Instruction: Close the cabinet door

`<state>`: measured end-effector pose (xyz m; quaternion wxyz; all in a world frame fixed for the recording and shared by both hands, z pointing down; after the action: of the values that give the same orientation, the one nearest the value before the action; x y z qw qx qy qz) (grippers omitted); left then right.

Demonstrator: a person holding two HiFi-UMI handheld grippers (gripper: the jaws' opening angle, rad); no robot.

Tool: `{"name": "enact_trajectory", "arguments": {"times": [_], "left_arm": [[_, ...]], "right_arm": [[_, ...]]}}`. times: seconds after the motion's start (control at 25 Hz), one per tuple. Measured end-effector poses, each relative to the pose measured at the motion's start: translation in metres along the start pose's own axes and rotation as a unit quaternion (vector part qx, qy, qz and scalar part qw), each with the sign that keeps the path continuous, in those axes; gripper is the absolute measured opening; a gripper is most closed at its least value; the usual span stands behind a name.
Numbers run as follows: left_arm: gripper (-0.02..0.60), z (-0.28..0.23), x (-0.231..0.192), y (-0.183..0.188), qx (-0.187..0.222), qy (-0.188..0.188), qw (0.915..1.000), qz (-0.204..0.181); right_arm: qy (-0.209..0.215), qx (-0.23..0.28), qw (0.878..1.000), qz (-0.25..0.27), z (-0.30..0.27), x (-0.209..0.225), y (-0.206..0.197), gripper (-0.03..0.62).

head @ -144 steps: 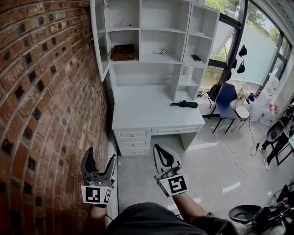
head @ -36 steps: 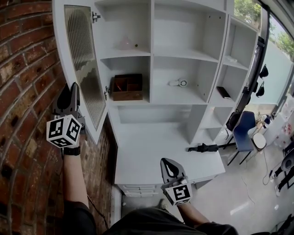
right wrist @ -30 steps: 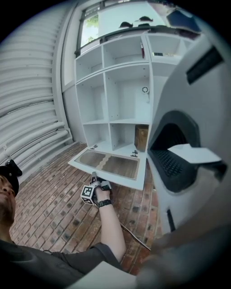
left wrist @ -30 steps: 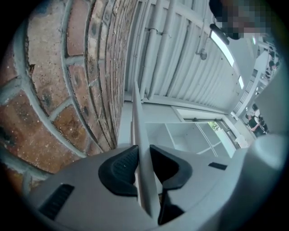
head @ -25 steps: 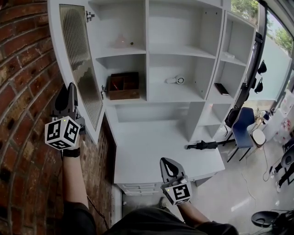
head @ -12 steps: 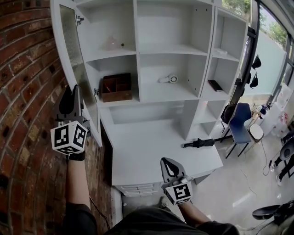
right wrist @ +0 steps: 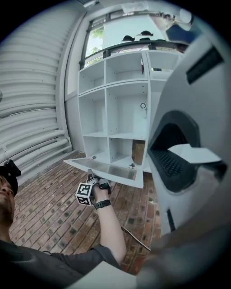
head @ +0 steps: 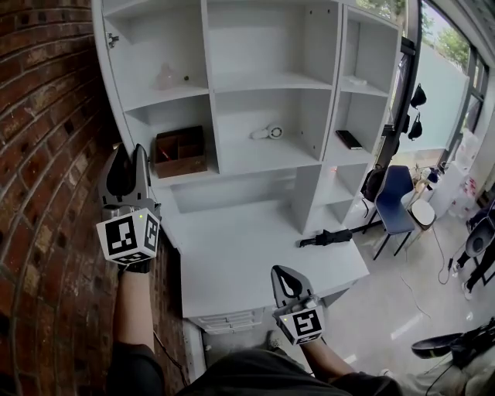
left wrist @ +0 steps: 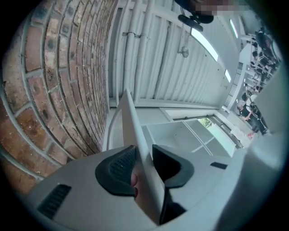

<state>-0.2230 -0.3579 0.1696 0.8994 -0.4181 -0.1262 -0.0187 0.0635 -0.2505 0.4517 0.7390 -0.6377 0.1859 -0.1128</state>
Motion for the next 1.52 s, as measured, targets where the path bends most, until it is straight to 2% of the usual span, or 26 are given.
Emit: {"name": "enact_trajectory", "arguments": {"times": [0.16, 0.28, 0.92, 1.12, 1.16, 1.28, 1.52], "left_arm": [[0.128, -0.011, 0.019, -0.005, -0.004, -0.012, 0.9995, -0.028], [0.13, -0.019, 0.03, -0.007, -0.002, -0.001, 0.9986, -0.053], [0.107, -0.072, 0.091, -0.035, -0.014, -0.023, 0.9937, -0.109], [0.082, -0.091, 0.101, -0.044, -0.017, -0.028, 0.9928, -0.115], [0.108, -0.096, 0.1, -0.046, -0.02, -0.026, 0.9936, -0.108], [0.115, -0.11, 0.099, -0.055, -0.035, -0.034, 0.996, -0.075], [0.117, -0.117, 0.107, -0.062, -0.031, -0.033, 0.9952, -0.087]], "right_arm": [[-0.01, 0.002, 1.0, -0.006, 0.001, 0.005, -0.002, -0.002], [-0.021, 0.001, 1.0, -0.007, 0.005, 0.013, -0.002, -0.002], [-0.087, -0.012, 0.996, -0.01, 0.035, 0.066, -0.015, -0.002], [-0.098, -0.016, 0.995, -0.007, 0.038, 0.078, -0.017, -0.002], [-0.099, -0.017, 0.995, -0.007, 0.039, 0.08, -0.018, -0.002], [-0.104, -0.019, 0.994, -0.012, 0.038, 0.085, -0.019, -0.002], [-0.108, -0.024, 0.994, -0.017, 0.036, 0.095, -0.025, -0.002]]}}
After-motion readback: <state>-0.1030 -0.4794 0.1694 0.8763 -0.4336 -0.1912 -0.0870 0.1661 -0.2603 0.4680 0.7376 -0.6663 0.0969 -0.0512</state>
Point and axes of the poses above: the fingertips, and each gripper's own axes: z backward along the fingers, x to its right, y out of its top, the point moved 5 cm from there along z, backward along the fingers
